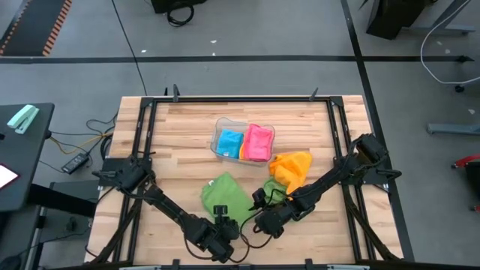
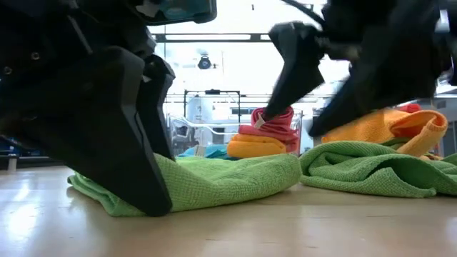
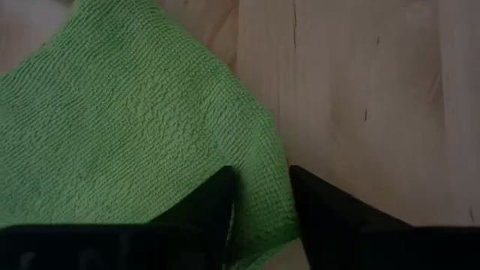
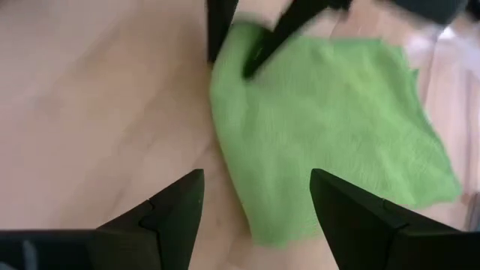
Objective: Fold microfiber towels
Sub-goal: Fold the top green microfiber cloth
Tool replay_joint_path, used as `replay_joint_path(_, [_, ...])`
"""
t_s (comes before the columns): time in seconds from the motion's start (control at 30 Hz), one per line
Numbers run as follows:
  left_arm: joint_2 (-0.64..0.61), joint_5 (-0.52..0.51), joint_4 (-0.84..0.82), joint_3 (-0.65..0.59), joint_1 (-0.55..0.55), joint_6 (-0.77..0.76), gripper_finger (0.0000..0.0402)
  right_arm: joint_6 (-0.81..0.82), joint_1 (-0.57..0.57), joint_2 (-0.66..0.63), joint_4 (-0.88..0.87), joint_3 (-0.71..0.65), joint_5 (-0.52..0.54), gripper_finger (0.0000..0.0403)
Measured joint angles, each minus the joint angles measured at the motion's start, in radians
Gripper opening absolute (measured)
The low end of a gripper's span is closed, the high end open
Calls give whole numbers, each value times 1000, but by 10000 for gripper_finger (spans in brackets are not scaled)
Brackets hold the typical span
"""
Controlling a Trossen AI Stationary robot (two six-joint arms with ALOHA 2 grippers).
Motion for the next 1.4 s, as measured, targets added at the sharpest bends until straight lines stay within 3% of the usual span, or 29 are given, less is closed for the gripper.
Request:
replay_joint_path(0.23, [1, -6, 4, -2, -16, -19, 23, -125, -3, 1, 231, -94, -29, 245])
replay_joint_path(0.3, [1, -5, 14, -2, -20, -32, 13, -164, -4, 1, 265, -106, -51, 244])
replay_joint_path(0.5, [-3, -18, 21, -2, -34, -130, 35, -216, -2, 9, 322, -98, -95, 243])
replay_joint_path(0.7, [-37, -73, 19, -2, -61, -163, 12, -263, -19, 46, 376, -98, -136, 243])
replay_joint_path(0.9, [-78, -168, -47, -3, -87, -235, 28, -291, -17, 47, 433, -98, -157, 243])
replay_joint_path(1.23, [-79, -242, -68, -3, -94, -329, 12, -278, -24, 91, 511, -97, -155, 243])
replay_joint_path(1.4, [-79, -243, -73, -3, -94, -371, 33, -270, -11, 149, 584, -98, -81, 243])
